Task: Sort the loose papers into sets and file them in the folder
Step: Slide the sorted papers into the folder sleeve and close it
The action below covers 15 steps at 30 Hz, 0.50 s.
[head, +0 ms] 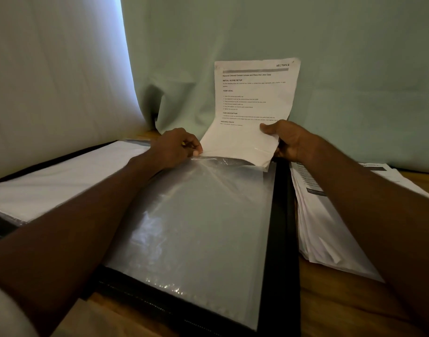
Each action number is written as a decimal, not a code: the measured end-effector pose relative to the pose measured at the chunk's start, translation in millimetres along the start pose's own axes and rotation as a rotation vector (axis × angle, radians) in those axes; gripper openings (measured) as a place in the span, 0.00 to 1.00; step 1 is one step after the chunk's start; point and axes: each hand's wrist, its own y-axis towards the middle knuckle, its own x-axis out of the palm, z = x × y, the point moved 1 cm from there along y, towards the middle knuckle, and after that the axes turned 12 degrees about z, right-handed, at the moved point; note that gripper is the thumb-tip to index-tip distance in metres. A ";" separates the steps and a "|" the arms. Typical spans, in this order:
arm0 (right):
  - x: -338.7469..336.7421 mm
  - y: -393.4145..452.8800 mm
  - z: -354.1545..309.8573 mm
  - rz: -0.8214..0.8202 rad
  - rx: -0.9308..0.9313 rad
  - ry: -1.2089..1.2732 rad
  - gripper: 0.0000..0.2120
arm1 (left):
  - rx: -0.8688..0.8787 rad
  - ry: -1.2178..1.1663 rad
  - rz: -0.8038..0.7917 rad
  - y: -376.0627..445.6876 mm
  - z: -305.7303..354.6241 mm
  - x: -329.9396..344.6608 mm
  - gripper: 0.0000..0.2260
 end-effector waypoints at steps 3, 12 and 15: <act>2.5 1.2 -1.8 0.020 0.004 0.044 0.18 | -0.033 0.038 0.044 1.4 1.5 4.3 0.08; 13.9 0.0 -21.9 0.076 -0.162 -0.131 0.16 | -0.059 -0.008 0.113 1.9 1.5 7.2 0.11; 16.9 -0.3 -26.4 0.049 -0.174 -0.189 0.15 | -0.037 -0.021 0.140 1.7 0.4 4.8 0.07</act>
